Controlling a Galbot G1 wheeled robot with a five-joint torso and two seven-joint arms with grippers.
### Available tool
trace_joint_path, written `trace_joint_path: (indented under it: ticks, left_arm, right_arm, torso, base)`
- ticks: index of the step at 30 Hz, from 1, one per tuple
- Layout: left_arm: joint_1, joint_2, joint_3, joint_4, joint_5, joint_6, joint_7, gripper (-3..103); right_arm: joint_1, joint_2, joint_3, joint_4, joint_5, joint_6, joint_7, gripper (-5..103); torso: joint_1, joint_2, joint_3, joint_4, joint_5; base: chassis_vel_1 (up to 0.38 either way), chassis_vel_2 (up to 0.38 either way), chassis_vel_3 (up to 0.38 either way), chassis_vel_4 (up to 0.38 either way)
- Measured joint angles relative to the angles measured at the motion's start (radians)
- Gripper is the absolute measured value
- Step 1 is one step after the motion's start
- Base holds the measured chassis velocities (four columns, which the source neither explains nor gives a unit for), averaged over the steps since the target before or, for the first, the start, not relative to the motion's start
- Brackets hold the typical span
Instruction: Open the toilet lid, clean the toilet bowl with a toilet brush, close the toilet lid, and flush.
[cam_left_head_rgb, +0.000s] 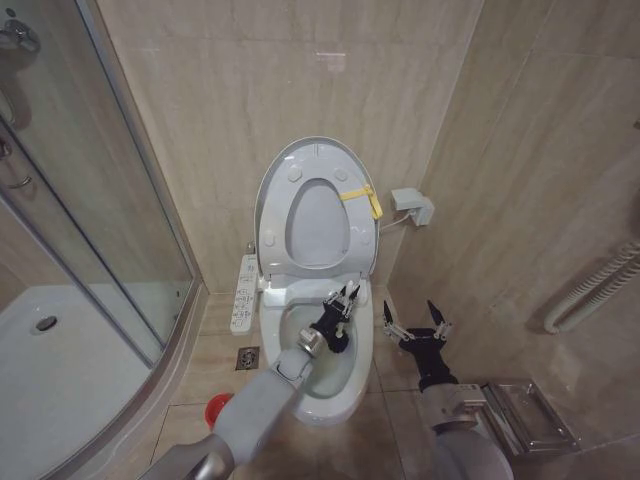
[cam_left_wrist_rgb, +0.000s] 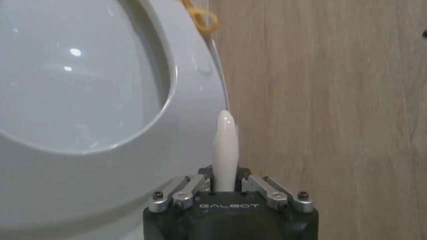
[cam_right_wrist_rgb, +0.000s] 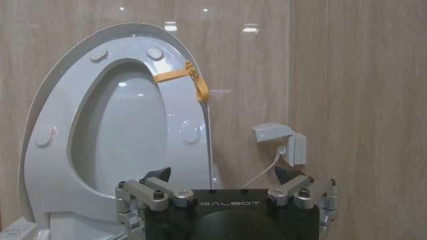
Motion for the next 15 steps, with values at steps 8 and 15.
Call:
trace_joint_path:
  ticks: [8, 15]
  left_arm:
    - [-0.028, -0.010, 0.025, 0.084, -0.049, 0.011, 0.052, 20]
    - [0.008, 0.021, 0.030, -0.032, -0.046, 0.027, 0.025, 20]
  right_arm:
    - [0.000, 0.000, 0.000, 0.000, 0.000, 0.000, 0.000, 100]
    - [0.000, 0.000, 0.000, 0.000, 0.000, 0.000, 0.000, 100]
  torso:
    - [0.000, 0.000, 0.000, -0.0002, 0.0000]
    - [0.000, 0.000, 0.000, 0.0000, 0.0000]
  base:
    - [0.000, 0.000, 0.000, 0.000]
    - [0.000, 0.000, 0.000, 0.000]
